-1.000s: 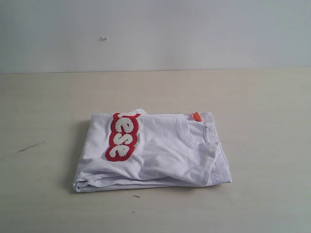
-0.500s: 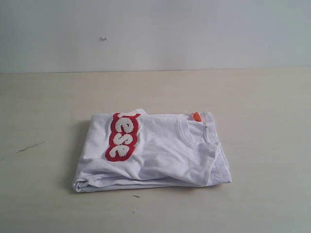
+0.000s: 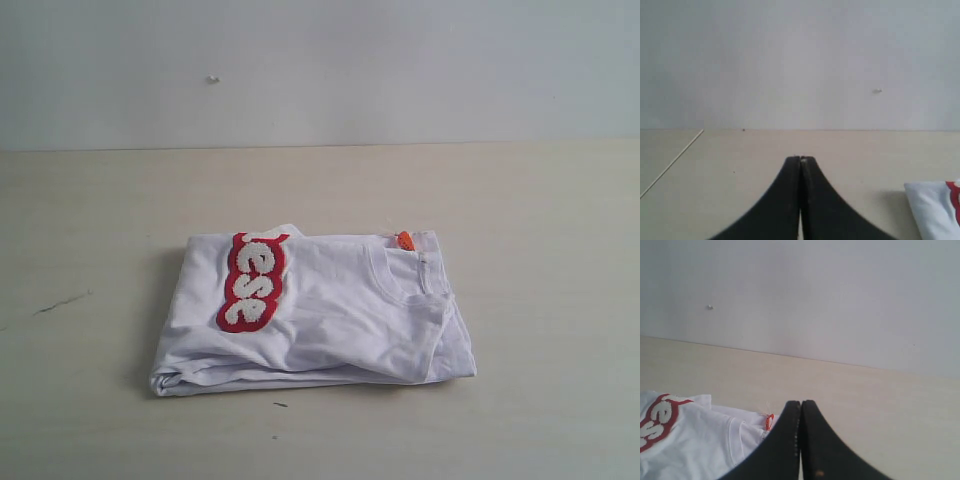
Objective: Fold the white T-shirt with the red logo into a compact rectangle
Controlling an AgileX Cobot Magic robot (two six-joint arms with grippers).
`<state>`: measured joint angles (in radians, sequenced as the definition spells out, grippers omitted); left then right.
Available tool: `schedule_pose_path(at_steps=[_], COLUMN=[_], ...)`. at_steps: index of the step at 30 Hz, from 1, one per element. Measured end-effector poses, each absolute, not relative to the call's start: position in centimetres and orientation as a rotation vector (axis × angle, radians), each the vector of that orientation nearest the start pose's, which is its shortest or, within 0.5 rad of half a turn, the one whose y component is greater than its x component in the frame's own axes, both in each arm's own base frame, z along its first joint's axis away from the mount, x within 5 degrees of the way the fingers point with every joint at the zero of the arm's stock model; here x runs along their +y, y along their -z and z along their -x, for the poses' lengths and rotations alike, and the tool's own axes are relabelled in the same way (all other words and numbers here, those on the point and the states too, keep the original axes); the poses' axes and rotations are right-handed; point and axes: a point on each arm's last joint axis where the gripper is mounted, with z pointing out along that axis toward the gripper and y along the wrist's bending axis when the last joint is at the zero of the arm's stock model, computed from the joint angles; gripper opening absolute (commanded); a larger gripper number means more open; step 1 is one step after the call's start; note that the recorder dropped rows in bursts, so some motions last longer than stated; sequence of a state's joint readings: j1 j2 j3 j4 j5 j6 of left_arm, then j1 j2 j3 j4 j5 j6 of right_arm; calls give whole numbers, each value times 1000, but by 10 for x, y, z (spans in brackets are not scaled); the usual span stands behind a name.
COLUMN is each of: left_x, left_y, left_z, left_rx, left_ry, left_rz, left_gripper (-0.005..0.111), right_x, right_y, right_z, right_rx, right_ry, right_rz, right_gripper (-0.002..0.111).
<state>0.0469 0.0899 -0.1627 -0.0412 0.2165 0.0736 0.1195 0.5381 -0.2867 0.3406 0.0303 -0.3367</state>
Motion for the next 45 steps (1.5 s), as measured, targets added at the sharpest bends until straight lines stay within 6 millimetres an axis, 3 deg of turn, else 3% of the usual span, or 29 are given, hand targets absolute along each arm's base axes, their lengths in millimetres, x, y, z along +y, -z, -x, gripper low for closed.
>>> schedule_pose_path(at_steps=[7,12,45], left_x=[3,3,2], left_y=[-206,-192,-180], left_z=[-58,-57,-53], left_rx=[1711,1737,1854], left_ry=[-41,-34,-33], left_rz=[33,41,43], left_gripper=[0,0,0], right_x=[15,15,15], right_y=[-264,-264,-264], right_z=[-117,-117,-117], right_rx=[1761,1761,1761], right_ry=[-98,-98,-98], right_rz=[109,109,109], right_gripper=[0,0,0])
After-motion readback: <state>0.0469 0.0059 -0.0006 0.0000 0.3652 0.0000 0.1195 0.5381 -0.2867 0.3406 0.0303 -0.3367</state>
